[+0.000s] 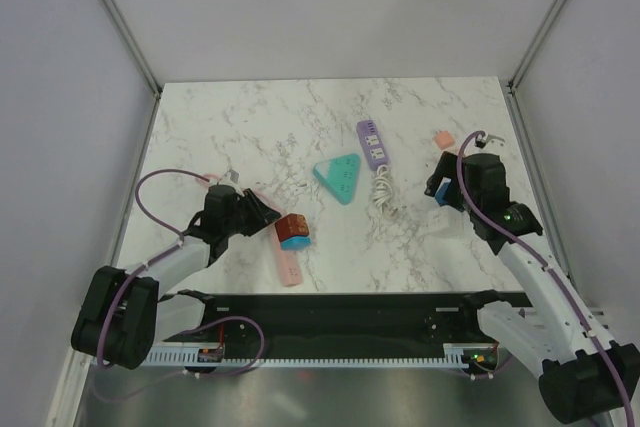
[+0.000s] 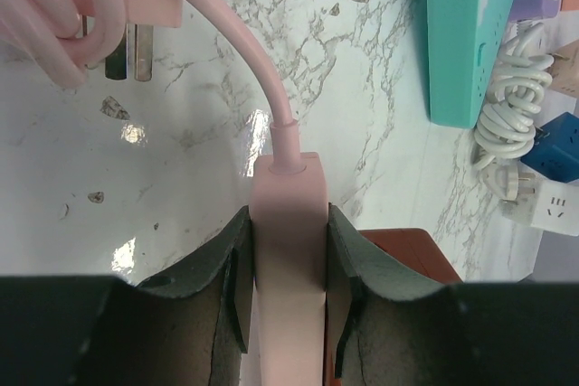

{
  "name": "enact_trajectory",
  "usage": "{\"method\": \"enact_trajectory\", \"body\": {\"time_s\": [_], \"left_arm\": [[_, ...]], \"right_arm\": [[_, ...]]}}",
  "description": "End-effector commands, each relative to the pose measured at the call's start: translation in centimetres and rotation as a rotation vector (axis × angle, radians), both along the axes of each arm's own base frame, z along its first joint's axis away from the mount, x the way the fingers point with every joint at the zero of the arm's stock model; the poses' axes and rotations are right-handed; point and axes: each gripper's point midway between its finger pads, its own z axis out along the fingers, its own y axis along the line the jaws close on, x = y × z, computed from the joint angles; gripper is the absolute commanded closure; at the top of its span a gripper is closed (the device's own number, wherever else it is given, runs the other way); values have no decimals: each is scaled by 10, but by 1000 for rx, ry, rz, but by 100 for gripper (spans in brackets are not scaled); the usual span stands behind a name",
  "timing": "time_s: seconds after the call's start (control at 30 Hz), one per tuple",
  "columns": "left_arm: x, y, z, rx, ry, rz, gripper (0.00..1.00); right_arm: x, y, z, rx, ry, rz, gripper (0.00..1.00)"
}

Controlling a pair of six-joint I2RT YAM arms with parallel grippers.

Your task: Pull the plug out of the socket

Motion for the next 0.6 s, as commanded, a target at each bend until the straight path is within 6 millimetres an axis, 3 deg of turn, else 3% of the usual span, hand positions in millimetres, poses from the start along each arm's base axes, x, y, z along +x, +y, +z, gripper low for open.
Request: {"method": "enact_trajectory", "body": {"time_s": [0.0, 0.07, 0.13, 0.17, 0.23, 0.27, 0.33, 0.37, 0.43, 0.5, 0.53, 0.57], "left_arm": [[5, -7, 18, -23, -79, -48, 98], [4, -8, 18, -24, -75, -50, 98], [5, -8, 19, -25, -78, -50, 98], [5, -8, 19, -25, -77, -50, 98], [5, -8, 21, -28, -81, -52, 98], [6, -8, 22, -27, -81, -50, 98], [4, -8, 21, -24, -77, -52, 98], [4, -8, 21, -24, -77, -52, 98], [3, -8, 20, -25, -73, -51, 98], [3, -7, 19, -25, -71, -49, 98], [3, -8, 20, -28, -72, -51, 98], [3, -8, 20, -28, -72, -51, 98]], "right_arm": [[0, 21, 30, -69, -39, 105, 2], [1, 40, 29, -75, -29, 157, 2], [-5, 78, 27, -58, -37, 255, 2], [-14, 105, 18, -38, -16, 355, 2], [-18, 141, 5, 36, -14, 456, 2], [-33, 171, 1, 102, 4, 571, 2], [-40, 207, 3, 192, -29, 650, 2], [-57, 230, -11, 207, 5, 730, 2], [-65, 260, -7, 270, -25, 781, 2], [-80, 287, -23, 283, 16, 843, 9], [-79, 300, -19, 314, -15, 857, 11], [-79, 309, -29, 317, 7, 859, 12]]}}
